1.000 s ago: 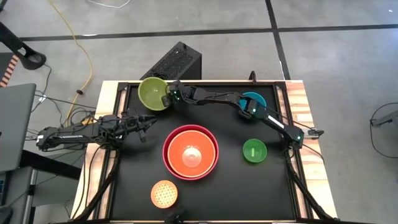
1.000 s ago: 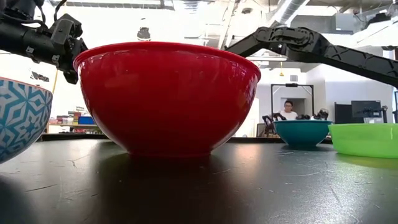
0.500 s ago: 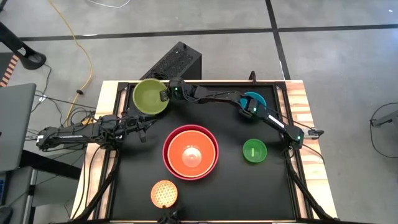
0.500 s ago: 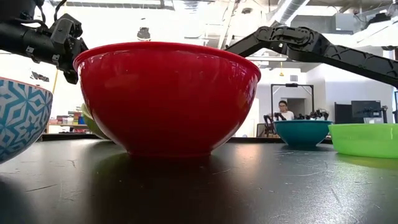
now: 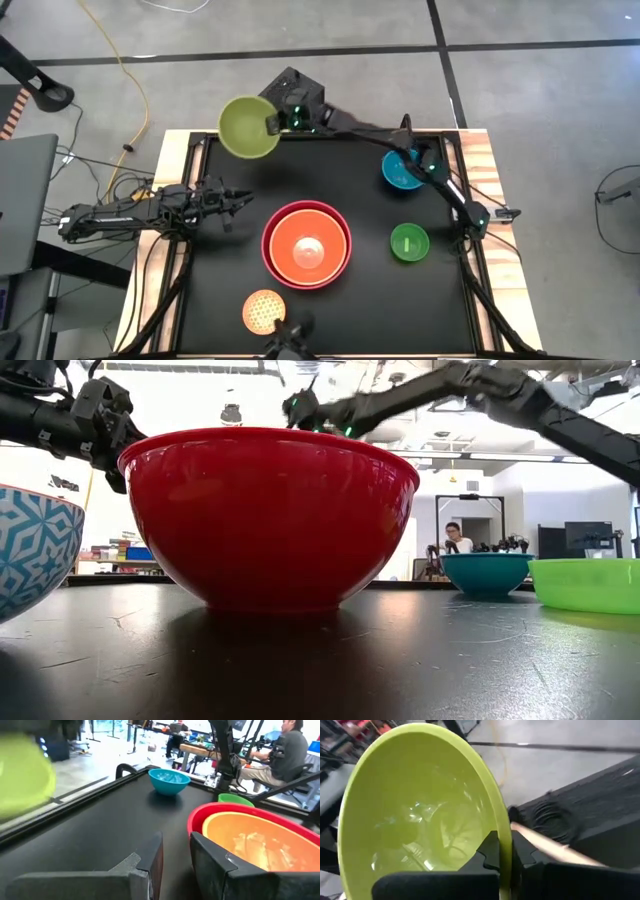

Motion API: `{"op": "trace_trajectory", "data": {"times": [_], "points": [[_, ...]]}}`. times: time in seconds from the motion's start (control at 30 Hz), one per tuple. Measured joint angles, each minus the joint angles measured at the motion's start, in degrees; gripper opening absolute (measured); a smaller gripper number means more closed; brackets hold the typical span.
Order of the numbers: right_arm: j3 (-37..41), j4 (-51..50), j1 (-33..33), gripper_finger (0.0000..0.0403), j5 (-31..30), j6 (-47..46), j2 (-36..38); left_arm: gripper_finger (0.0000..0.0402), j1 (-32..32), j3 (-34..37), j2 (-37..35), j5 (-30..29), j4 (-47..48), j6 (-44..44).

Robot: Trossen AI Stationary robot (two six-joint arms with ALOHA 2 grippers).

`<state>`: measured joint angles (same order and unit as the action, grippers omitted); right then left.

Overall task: Nest bowls inside each other
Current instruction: Stack the light green bowl on top of the orange bowl

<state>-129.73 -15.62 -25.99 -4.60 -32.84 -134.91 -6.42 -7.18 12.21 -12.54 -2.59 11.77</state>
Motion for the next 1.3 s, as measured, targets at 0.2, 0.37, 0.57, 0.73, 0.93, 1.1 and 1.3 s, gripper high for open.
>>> {"op": "trace_trajectory", "data": {"times": [0.2,0.37,0.57,0.73,0.93,1.1,1.3], "points": [[-0.1,-17.7,-1.6,0.0013,-6.4,6.6,12.1,0.0087,0.0,0.0,0.0,1.9,0.4,0.1],[-0.1,-31.7,-0.1,0.0013,-6.7,8.5,19.7,0.0087,0.0,0.0,0.0,1.8,0.7,0.7],[-0.1,-47.6,7.8,0.0013,-1.2,8.9,24.0,0.0087,0.0,0.0,0.0,1.8,0.7,0.7],[-0.1,-56.9,18.3,0.0013,0.1,9.9,24.3,0.0087,0.0,0.0,0.0,1.7,0.7,0.7],[3.4,-58.8,30.7,0.0014,0.6,15.9,24.2,0.0087,0.0,0.0,0.0,1.6,0.7,0.7],[8.9,-53.2,35.6,0.0014,-4.2,14.0,25.2,0.0087,0.0,0.0,0.0,1.2,1.6,0.7],[17.1,-45.0,32.5,0.0014,-3.5,12.5,25.2,0.0087,0.0,0.0,0.2,0.1,2.2,1.1]]}}
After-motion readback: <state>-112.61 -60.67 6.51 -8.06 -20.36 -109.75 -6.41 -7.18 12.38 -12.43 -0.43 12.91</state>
